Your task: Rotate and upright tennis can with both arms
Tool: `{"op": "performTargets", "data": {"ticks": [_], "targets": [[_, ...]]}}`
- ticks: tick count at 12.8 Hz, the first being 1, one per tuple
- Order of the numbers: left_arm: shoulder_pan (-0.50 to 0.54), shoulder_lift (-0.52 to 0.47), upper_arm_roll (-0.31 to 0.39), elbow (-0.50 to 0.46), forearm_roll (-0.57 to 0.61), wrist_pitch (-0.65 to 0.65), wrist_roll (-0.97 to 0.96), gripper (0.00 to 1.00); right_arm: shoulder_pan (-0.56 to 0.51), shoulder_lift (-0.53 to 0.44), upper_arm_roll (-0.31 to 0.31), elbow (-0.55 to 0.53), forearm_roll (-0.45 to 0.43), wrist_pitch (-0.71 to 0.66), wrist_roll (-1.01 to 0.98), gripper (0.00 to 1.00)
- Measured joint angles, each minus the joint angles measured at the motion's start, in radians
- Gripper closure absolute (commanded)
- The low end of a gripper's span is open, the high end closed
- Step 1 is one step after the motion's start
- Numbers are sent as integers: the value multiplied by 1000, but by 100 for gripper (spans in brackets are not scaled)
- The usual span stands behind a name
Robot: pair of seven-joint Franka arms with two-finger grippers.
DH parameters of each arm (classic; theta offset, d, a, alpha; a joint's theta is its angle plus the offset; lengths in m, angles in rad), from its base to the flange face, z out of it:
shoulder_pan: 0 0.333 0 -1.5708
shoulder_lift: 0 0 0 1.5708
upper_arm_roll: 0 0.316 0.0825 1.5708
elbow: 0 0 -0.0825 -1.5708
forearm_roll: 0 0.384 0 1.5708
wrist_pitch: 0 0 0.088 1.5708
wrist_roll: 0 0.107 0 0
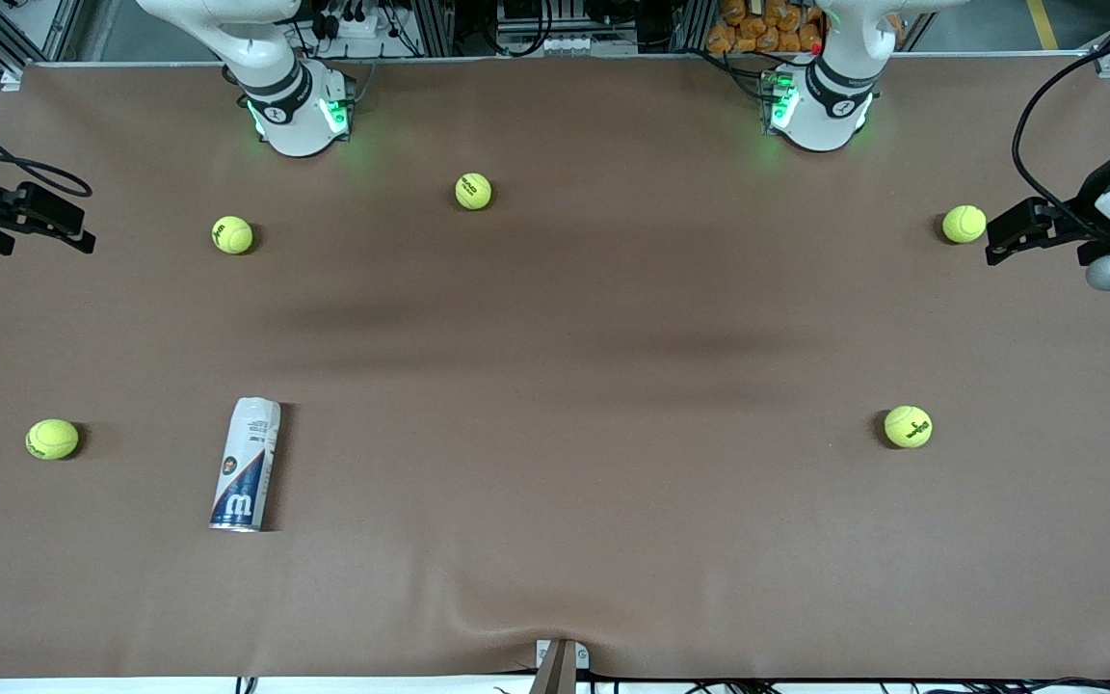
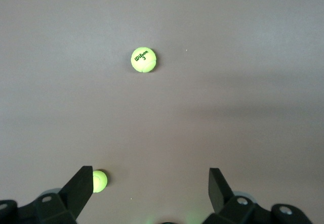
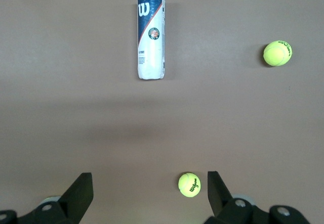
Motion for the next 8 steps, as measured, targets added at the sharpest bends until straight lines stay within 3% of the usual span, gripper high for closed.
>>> {"op": "performTargets", "data": {"ticks": [8], "targets": [[2, -2, 5, 8, 0, -4, 0, 0, -15, 27, -1, -4, 0, -4, 0, 0]]}}
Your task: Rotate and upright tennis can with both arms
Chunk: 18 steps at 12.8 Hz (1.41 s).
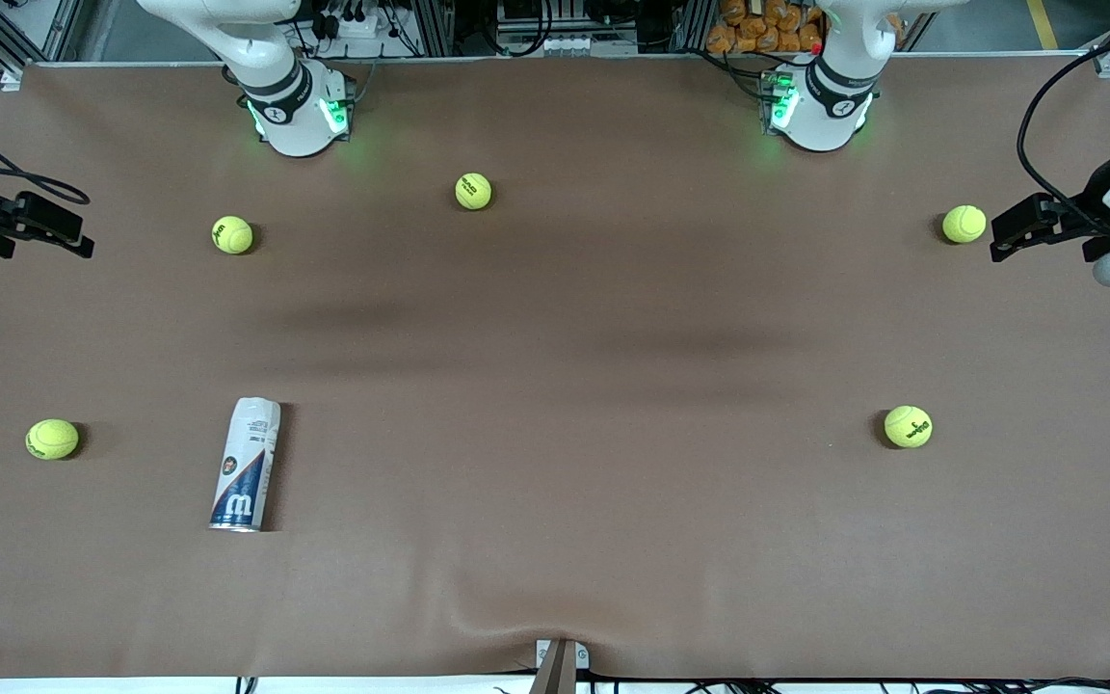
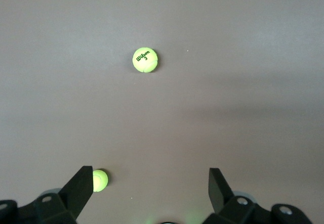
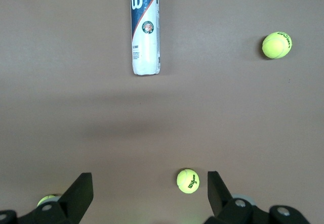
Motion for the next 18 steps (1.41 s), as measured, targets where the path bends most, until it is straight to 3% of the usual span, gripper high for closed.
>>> {"op": "performTargets", "data": {"ticks": [4, 13, 18], "targets": [[0, -3, 0, 1, 0, -28, 0, 0, 0, 90, 9, -8, 0, 18, 0, 0], [1, -12, 1, 1, 0, -36, 0, 0, 33, 387, 18, -11, 0, 248, -3, 0], [1, -46, 5, -34, 0, -34, 0, 0, 80, 468, 20, -35, 0, 380, -4, 0]]}}
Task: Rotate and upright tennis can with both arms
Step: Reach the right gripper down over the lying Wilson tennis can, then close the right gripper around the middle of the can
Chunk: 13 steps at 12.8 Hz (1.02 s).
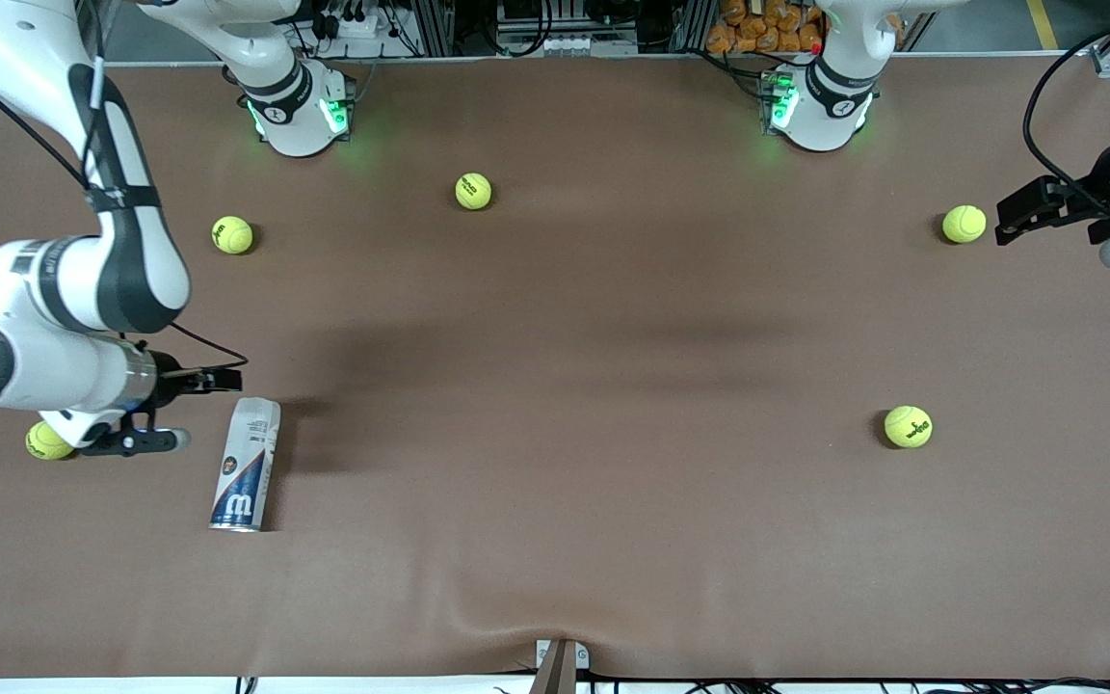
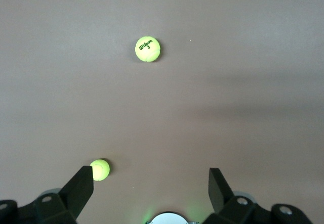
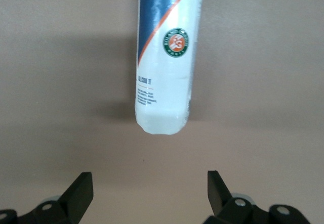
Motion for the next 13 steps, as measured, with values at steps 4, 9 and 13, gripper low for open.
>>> {"op": "performTargets", "data": {"ticks": [4, 9, 13], "targets": [[1, -27, 1, -29, 0, 7, 0, 0, 2, 39, -3, -21, 0, 104, 0, 0], [2, -27, 2, -41, 0, 15, 0, 0, 2, 119, -5, -23, 0, 242, 0, 0], [3, -27, 2, -43, 0, 16, 0, 0, 2, 185, -6, -21, 0, 367, 0, 0]]}}
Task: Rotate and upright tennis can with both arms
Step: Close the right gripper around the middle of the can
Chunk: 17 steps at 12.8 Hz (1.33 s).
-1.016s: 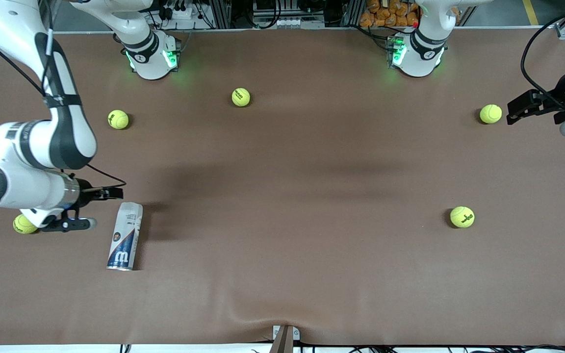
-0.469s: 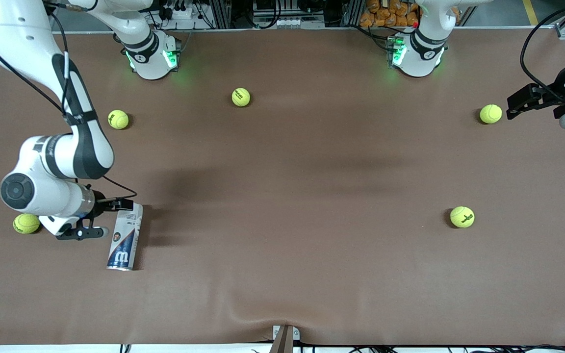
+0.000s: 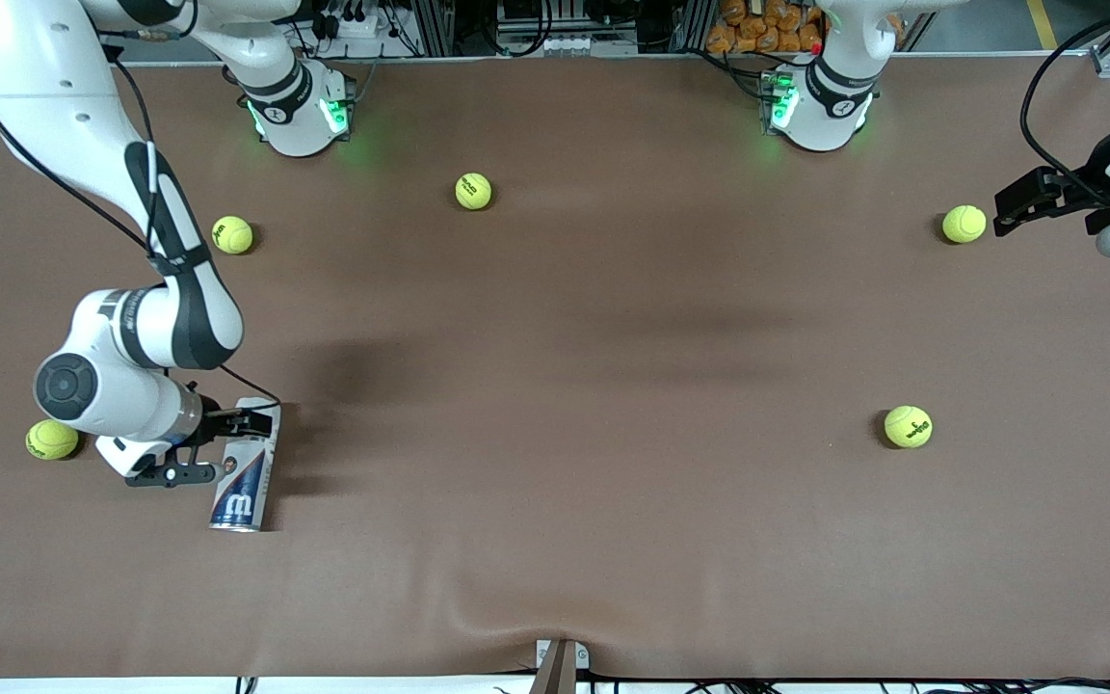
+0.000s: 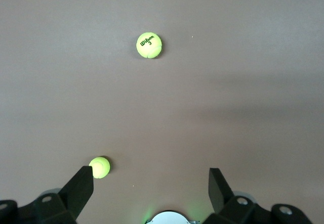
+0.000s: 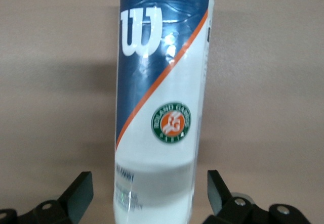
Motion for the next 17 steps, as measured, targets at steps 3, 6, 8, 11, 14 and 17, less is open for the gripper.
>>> {"op": "performTargets", "data": {"ticks": [3, 6, 8, 11, 14, 17], "targets": [[2, 0, 1, -2, 0, 0, 0, 0, 0, 34, 0, 9, 0, 15, 0, 0], [15, 0, 1, -5, 0, 0, 0, 0, 0, 56, 1, 21, 0, 15, 0, 0], [17, 0, 1, -8, 0, 0, 0, 0, 0, 77, 1, 31, 0, 15, 0, 0], [17, 3, 1, -13, 0, 0, 0, 0, 0, 101, 1, 47, 0, 16, 0, 0], [17, 6, 1, -14, 0, 2, 0, 0, 0, 118, 0, 74, 0, 16, 0, 0], [17, 10, 1, -14, 0, 6, 0, 0, 0, 119, -1, 81, 0, 16, 0, 0]]}}
